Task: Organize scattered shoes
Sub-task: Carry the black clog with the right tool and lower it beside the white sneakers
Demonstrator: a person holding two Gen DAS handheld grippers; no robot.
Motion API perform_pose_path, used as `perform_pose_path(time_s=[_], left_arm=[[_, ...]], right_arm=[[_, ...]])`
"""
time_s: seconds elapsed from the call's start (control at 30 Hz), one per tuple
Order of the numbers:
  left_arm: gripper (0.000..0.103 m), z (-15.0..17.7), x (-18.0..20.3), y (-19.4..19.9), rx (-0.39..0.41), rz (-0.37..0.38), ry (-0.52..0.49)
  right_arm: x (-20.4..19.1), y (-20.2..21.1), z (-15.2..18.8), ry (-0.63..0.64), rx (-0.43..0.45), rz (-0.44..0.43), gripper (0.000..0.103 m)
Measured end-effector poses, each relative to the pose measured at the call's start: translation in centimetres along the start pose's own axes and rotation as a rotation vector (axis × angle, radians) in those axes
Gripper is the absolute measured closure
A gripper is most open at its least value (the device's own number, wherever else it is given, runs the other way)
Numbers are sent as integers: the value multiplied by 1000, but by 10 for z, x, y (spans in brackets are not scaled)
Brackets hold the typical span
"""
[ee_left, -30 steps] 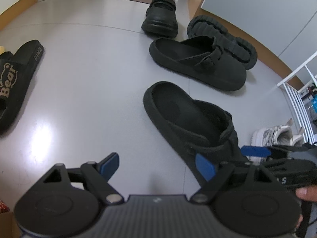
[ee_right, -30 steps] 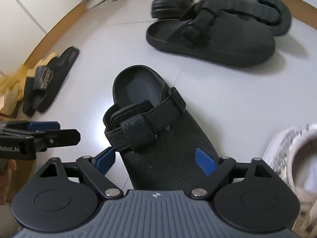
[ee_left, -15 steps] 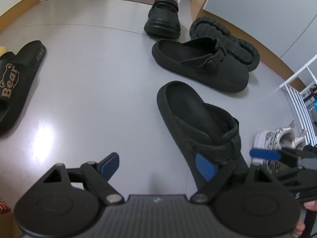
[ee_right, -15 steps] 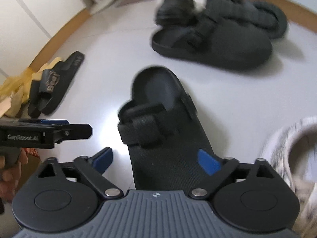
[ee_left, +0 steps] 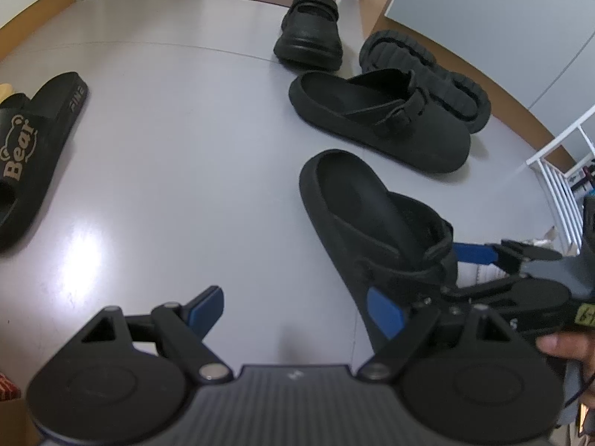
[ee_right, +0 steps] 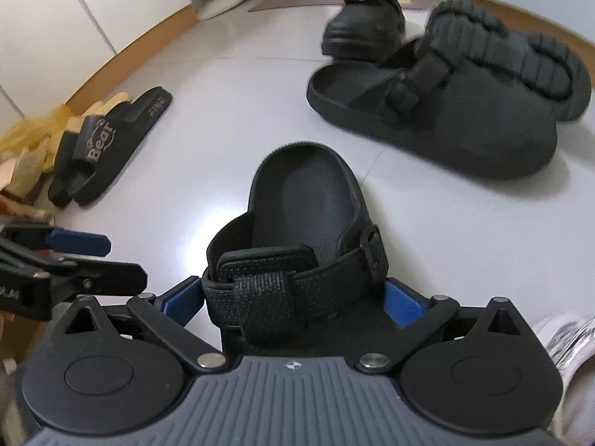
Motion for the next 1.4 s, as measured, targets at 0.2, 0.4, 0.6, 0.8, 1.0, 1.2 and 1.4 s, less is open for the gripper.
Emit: perform_pose_path(time_s=[0.2, 0.4, 0.6, 0.8, 1.0, 1.2, 1.4], left_arm=[[17, 2, -4, 0, -1, -6, 9], [17, 4, -3, 0, -1, -5, 10], [17, 5, -3, -2, -4, -5, 3], [17, 6, 0, -2, -7, 3, -2], [17, 6, 1, -1, -5, 0, -1], [17, 7, 5, -2, -6, 2, -6], [17, 5, 3, -4, -7, -4, 0]], right_arm=[[3, 7, 8, -121, -5, 52, 3], [2, 15, 30, -234, 2, 96, 3], [6, 23, 47, -328, 16, 127, 3], [16, 33, 64, -476, 47, 194, 1], [10, 42, 75, -446, 35, 238, 1], [6, 35, 95, -444, -20, 269, 3], [16, 38, 100, -570, 1, 282, 5]])
Point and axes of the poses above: each gripper's, at about its wrist camera, not at the fingertips, and y roughly against the way its jaws point, x to its right, z to its underside, the point moved 8 cm from there along -y, roughly the way its jaws point, and after that the axes turned 6 degrees about -x, right-handed, at the moved point
